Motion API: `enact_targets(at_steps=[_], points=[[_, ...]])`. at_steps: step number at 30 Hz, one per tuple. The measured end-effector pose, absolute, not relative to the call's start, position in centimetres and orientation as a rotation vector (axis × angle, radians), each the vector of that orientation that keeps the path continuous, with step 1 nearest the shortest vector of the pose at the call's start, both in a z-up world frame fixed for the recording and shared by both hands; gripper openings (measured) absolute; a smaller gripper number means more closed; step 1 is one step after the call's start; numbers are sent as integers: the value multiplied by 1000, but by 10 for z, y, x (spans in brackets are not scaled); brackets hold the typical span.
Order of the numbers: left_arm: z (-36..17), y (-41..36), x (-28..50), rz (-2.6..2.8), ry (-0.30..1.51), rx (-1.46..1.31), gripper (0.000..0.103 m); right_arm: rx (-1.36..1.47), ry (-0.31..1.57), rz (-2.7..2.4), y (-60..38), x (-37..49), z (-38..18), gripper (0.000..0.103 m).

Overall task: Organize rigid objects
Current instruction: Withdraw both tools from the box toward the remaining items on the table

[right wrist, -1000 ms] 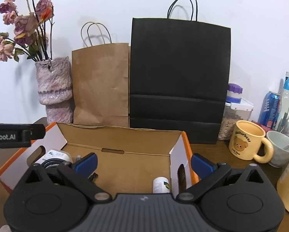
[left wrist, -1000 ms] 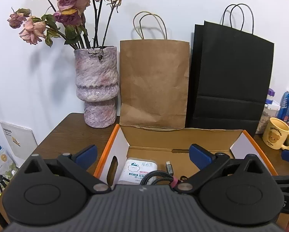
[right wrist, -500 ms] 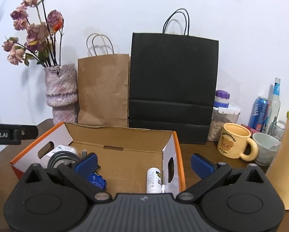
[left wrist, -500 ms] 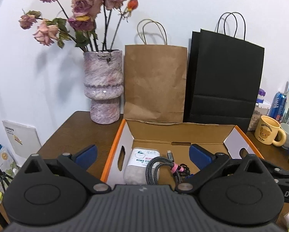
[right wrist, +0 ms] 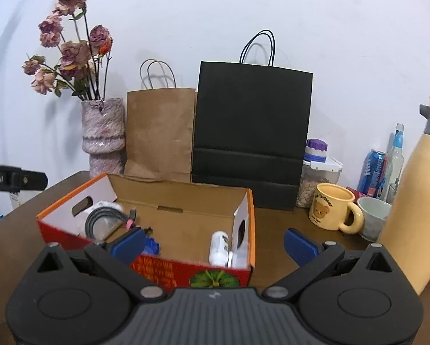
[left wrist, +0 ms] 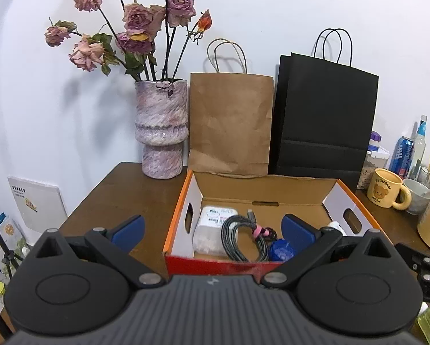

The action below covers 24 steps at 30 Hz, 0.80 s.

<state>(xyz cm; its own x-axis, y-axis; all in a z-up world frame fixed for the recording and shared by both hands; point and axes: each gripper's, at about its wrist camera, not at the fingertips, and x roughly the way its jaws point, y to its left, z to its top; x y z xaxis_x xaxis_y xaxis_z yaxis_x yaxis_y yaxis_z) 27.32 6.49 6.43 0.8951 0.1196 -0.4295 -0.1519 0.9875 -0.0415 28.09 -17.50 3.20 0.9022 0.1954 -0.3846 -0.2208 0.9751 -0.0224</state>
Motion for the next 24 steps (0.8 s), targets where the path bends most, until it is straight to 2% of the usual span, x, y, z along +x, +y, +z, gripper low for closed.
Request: enact_targets(at_steps=[24], points=[[9,53,190,125,575,-60,103,-138,536,203,-259,190,-25,103]])
